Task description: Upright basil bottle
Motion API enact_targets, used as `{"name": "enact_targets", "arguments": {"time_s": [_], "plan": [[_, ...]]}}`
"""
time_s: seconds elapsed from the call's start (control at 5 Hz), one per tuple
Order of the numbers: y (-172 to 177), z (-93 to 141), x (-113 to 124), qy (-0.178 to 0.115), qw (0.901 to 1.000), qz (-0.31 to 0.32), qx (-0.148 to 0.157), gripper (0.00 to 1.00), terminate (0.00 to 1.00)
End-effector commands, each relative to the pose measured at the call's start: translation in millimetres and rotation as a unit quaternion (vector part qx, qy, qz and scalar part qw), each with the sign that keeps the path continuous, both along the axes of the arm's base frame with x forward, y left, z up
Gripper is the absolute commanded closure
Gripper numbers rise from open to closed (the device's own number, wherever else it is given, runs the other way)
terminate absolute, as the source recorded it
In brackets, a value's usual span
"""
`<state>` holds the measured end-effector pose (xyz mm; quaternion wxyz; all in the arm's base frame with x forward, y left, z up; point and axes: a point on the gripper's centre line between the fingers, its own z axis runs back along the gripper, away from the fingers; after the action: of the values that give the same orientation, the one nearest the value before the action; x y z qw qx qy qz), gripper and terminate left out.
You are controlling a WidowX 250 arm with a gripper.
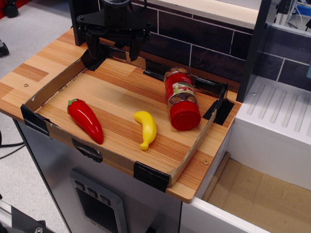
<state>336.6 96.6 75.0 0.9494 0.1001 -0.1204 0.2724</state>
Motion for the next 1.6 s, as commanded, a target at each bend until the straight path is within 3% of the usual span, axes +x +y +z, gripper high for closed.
{"name": "enact_targets", "arguments": {"time_s": [0.0,0.4,0.6,1.0,1.4], "plan": [[0,0,0,0.0,1.0,0.0,0.0,0.0,0.0],[-49,41,-19,0.027,0.9952,0.019,-0.092,0.0,0.0],[-88,33,-28,0.032,0.9939,0.021,-0.103,0.0,0.0],[-134,0,-22,0.04,0.9939,0.035,-0.096,0.0,0.0],[-144,-21,-22,0.035,0.9952,0.041,-0.082,0.0,0.0]]}}
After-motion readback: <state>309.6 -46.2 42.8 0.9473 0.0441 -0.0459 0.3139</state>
